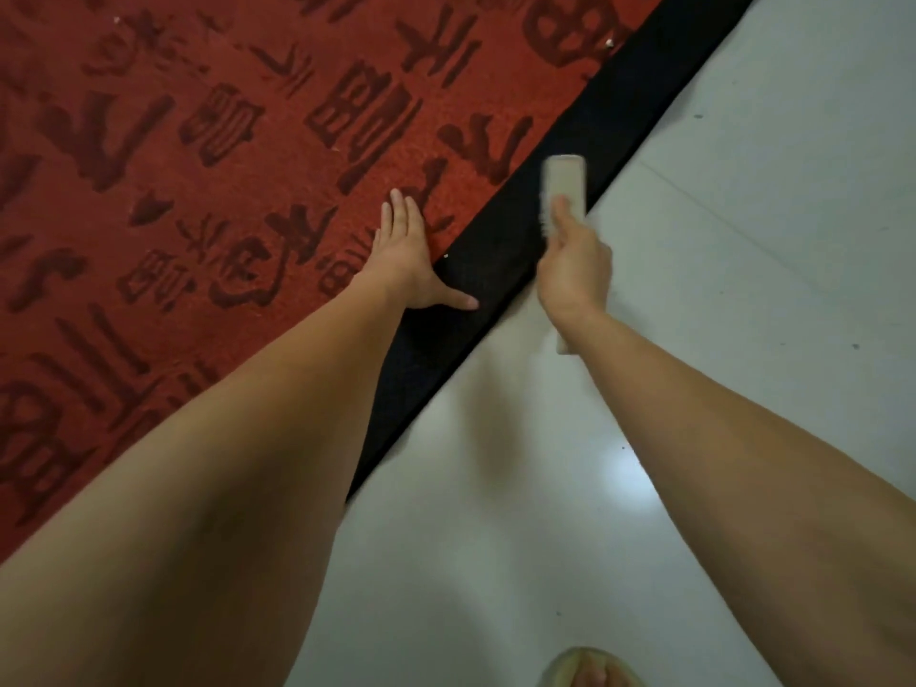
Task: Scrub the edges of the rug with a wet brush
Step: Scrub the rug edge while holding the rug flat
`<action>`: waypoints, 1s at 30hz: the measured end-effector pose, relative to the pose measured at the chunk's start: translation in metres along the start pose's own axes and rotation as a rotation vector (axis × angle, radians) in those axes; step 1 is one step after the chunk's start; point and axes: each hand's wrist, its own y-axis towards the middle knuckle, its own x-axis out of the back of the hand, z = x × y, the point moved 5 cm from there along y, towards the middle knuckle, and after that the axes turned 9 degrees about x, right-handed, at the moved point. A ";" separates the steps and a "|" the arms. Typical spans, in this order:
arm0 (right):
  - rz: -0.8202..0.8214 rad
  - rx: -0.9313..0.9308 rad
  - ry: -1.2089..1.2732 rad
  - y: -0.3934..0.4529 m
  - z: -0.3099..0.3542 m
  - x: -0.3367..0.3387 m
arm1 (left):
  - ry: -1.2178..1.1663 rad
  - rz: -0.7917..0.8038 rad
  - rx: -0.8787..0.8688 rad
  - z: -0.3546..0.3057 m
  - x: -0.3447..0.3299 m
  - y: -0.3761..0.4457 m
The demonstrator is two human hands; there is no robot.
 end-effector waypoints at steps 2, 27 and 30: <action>-0.139 -0.124 0.052 -0.012 -0.009 0.009 | 0.007 -0.012 -0.002 0.000 -0.001 -0.002; -0.063 -0.077 -0.109 -0.053 -0.022 0.012 | 0.161 0.019 0.036 0.056 -0.017 -0.044; 0.127 0.335 -0.163 -0.076 0.024 -0.016 | 0.168 0.032 -0.026 0.061 -0.018 -0.042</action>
